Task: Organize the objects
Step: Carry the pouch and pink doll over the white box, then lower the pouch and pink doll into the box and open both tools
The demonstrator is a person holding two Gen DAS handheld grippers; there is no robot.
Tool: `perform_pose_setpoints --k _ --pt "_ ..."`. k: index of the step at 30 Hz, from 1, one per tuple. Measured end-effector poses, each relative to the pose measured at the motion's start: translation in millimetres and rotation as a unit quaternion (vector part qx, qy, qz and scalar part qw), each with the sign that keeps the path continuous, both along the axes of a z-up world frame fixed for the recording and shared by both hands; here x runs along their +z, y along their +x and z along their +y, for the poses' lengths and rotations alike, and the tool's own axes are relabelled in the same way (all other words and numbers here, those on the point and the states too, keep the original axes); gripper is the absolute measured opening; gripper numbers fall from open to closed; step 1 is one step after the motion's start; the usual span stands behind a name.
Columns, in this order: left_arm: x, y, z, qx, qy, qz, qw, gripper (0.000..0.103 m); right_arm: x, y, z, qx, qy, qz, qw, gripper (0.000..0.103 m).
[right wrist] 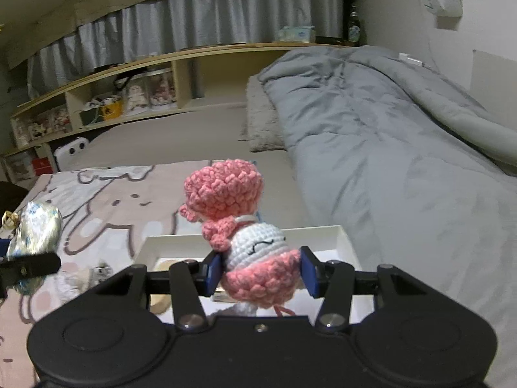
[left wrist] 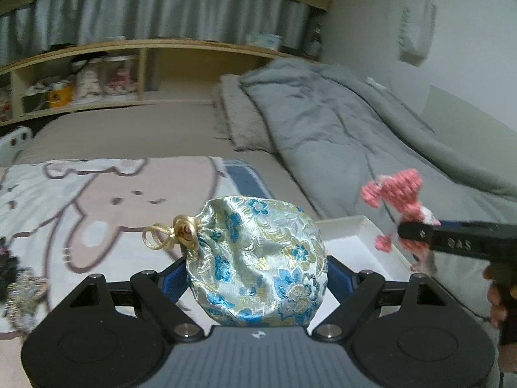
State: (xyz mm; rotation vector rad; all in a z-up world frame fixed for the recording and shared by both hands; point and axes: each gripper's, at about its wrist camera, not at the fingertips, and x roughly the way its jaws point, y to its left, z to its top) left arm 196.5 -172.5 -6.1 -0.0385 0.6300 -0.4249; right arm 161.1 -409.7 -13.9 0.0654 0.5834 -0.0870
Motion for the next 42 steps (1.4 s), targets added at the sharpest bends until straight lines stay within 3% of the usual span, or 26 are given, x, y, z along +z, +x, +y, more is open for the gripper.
perform_pose_setpoints --k 6,12,21,24,28,34,35,36,37,42 --pt "-20 6 -43 -0.051 0.005 0.026 0.9984 0.086 -10 12 -30 -0.017 0.006 0.007 1.000 0.051" --pt "-53 13 -75 -0.091 0.002 0.092 0.9916 0.086 -24 34 -52 -0.023 0.028 0.016 0.999 0.051" --pt "-106 39 -111 -0.105 0.014 0.165 0.9806 0.086 -59 75 -63 -0.008 0.024 0.072 0.997 0.051" --pt "-122 53 -121 -0.100 0.021 0.185 0.9774 0.086 -70 90 -60 0.006 -0.003 0.101 0.995 0.051" --pt "-127 66 -133 -0.096 0.050 0.156 0.9817 0.086 -84 105 -60 0.016 -0.019 0.122 0.992 0.051" --pt "-129 95 -138 -0.065 0.061 0.135 0.9868 0.086 -95 118 -58 0.016 -0.023 0.126 0.992 0.051" --pt "-129 96 -138 -0.064 0.066 0.131 0.9871 0.086 -95 119 -59 0.012 -0.024 0.126 0.992 0.057" --pt "-129 97 -138 -0.066 0.067 0.130 0.9871 0.088 -96 120 -60 0.002 -0.029 0.126 0.992 0.071" --pt "-128 95 -138 -0.068 0.068 0.129 0.9870 0.090 -95 120 -60 -0.006 -0.034 0.123 0.992 0.078" --pt "-128 90 -134 -0.072 0.081 0.136 0.9847 0.094 -90 117 -62 -0.003 -0.025 0.116 0.993 0.080"
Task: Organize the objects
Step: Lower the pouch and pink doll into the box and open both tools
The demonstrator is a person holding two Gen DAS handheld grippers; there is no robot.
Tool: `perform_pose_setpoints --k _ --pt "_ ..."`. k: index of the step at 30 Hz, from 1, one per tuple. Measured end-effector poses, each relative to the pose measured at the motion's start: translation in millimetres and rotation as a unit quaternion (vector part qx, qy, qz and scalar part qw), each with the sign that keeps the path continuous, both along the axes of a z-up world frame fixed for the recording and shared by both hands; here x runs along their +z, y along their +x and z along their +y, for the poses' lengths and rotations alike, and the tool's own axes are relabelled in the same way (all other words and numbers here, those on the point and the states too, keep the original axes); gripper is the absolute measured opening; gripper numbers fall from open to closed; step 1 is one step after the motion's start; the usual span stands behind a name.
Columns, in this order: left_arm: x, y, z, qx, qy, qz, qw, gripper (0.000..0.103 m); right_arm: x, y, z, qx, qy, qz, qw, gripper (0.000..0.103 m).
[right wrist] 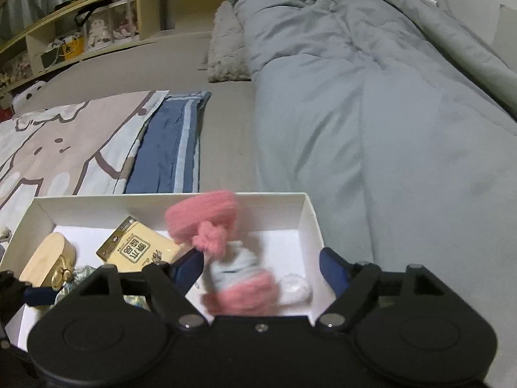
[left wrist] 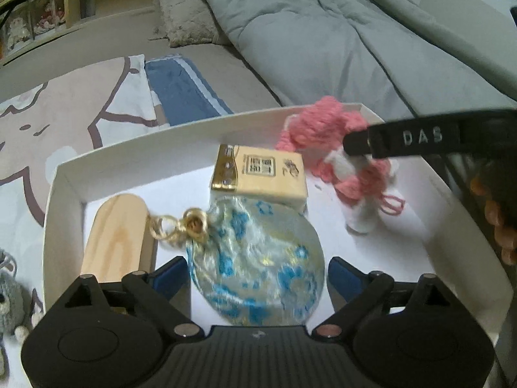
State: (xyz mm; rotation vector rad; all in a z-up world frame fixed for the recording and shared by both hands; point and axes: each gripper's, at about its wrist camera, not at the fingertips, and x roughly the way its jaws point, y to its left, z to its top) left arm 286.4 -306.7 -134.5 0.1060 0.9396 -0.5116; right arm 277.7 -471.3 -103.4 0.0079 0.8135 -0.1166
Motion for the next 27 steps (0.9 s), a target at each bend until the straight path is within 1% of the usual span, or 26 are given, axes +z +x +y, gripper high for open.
perform_pose_setpoints --k 4,7,11,16,22,27 --pt "3 -7 5 0.005 -0.007 0.006 0.9999 0.094 6 -7 1 -0.002 0.001 -0.004 1.000 0.080" --pt "11 -12 9 0.006 -0.004 -0.001 1.0000 0.094 11 -15 2 0.001 0.004 -0.005 1.000 0.079" --pt "27 -18 15 0.007 -0.006 -0.011 0.9999 0.094 20 -24 6 0.001 0.000 -0.008 1.000 0.079" --pt "49 -27 27 0.009 -0.007 -0.026 0.9996 0.094 37 -42 9 -0.002 0.020 -0.024 1.000 0.078" --pt "77 -44 42 0.012 -0.014 -0.047 0.9987 0.094 63 -70 18 -0.001 0.040 -0.051 0.998 0.079" --pt "101 -60 55 0.011 -0.022 -0.065 0.9976 0.094 81 -96 27 -0.004 0.038 -0.066 0.997 0.079"
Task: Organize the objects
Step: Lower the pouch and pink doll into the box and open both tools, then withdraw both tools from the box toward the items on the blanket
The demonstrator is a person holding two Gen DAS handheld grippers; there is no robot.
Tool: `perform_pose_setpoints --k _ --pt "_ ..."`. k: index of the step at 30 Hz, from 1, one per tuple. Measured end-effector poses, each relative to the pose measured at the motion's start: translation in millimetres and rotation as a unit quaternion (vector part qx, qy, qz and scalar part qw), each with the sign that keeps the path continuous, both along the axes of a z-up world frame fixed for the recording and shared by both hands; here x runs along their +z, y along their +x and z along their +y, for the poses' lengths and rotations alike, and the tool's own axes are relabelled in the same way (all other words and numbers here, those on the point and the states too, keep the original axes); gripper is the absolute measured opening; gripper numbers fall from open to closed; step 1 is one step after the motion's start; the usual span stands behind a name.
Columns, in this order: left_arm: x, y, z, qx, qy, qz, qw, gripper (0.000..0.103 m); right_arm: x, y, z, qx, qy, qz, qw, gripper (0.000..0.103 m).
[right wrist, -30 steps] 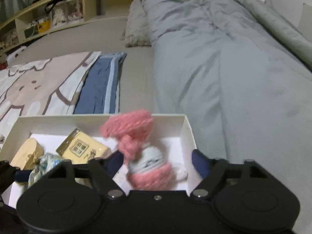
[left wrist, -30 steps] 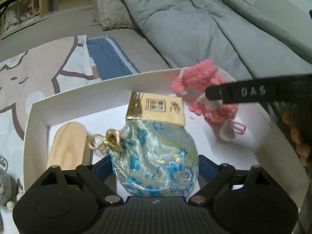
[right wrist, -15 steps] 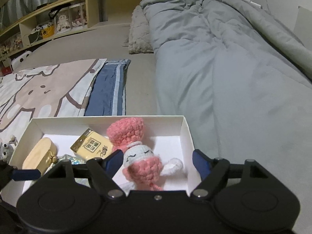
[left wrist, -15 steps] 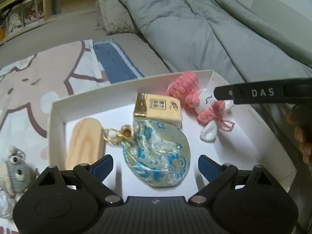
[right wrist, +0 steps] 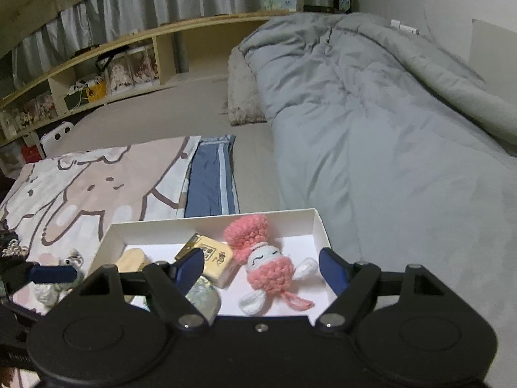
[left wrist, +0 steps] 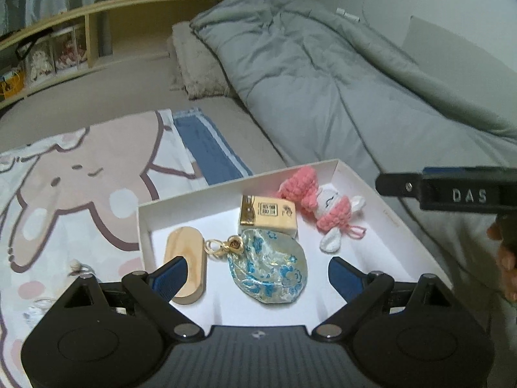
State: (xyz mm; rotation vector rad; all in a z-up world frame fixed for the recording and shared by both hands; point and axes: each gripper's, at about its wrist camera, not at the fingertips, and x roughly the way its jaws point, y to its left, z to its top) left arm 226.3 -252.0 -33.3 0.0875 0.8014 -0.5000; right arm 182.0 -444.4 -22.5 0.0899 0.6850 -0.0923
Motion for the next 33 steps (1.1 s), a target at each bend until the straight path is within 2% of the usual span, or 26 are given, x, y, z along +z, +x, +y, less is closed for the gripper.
perform_pose_setpoints --k 10,14,20,33 --pt "38 -34 23 -0.004 -0.016 -0.031 0.9994 0.094 29 -48 7 -0.014 0.008 -0.026 1.000 0.081" --pt "48 -47 35 0.003 -0.022 -0.040 0.9990 0.099 36 -67 13 -0.016 0.005 -0.032 0.999 0.082" --pt "56 -62 47 0.010 -0.024 -0.049 0.9984 0.103 41 -90 22 -0.020 0.005 -0.041 0.999 0.086" --pt "60 -90 72 0.021 -0.031 -0.059 0.9975 0.103 43 -137 37 -0.019 0.000 -0.060 0.998 0.099"
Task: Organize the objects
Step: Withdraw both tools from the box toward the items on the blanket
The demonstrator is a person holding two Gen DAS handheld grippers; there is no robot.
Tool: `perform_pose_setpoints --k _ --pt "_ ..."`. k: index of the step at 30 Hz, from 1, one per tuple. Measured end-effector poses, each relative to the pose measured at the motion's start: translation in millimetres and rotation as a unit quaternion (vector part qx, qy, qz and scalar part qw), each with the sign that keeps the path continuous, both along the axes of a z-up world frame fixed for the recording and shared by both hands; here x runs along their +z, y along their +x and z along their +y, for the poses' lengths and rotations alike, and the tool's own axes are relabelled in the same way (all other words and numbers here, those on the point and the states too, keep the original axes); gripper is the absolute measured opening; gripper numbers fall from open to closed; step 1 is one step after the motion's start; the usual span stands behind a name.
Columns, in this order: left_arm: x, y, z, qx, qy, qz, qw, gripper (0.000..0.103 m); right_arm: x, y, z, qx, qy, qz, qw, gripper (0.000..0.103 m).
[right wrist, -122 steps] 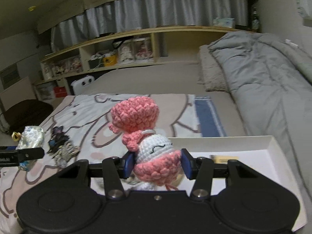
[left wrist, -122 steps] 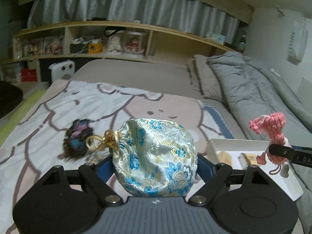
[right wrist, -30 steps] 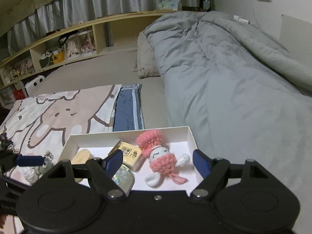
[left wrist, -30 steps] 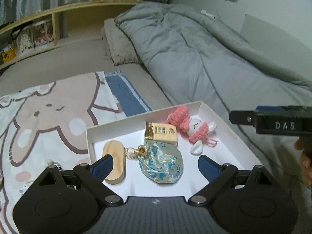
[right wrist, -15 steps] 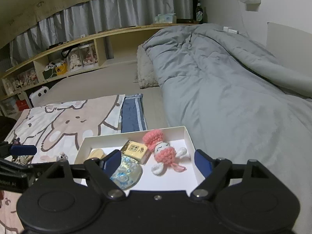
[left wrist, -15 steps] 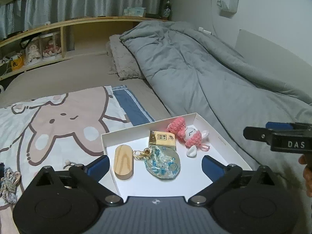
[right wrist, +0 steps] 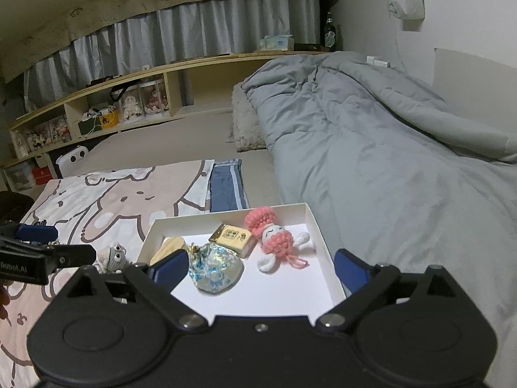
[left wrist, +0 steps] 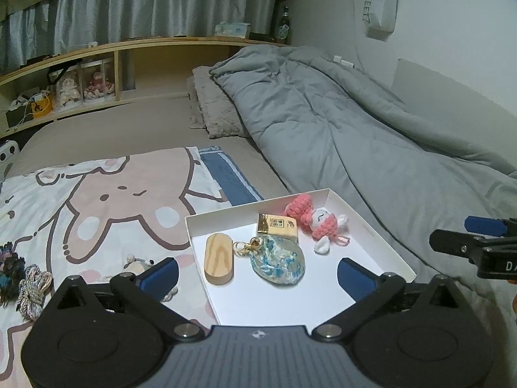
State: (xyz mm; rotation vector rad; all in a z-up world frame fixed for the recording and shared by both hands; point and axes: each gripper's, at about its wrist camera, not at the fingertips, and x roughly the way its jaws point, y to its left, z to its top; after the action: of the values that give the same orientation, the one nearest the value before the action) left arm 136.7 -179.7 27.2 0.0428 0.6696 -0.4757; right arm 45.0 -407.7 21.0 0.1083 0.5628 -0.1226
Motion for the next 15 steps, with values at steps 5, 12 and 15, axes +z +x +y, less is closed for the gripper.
perform_pose_setpoints --k 5,12,15 --pt "1 -9 8 0.000 -0.001 -0.006 1.0000 0.103 -5 -11 1 -0.008 0.005 -0.003 1.000 0.103" --pt "-1 -17 15 -0.002 0.001 -0.011 0.9999 0.103 -10 -18 5 -0.013 0.004 -0.002 1.000 0.103" --pt "-2 -19 18 -0.002 -0.002 -0.012 0.9999 0.103 -11 -20 8 -0.015 0.006 -0.003 1.000 0.103"
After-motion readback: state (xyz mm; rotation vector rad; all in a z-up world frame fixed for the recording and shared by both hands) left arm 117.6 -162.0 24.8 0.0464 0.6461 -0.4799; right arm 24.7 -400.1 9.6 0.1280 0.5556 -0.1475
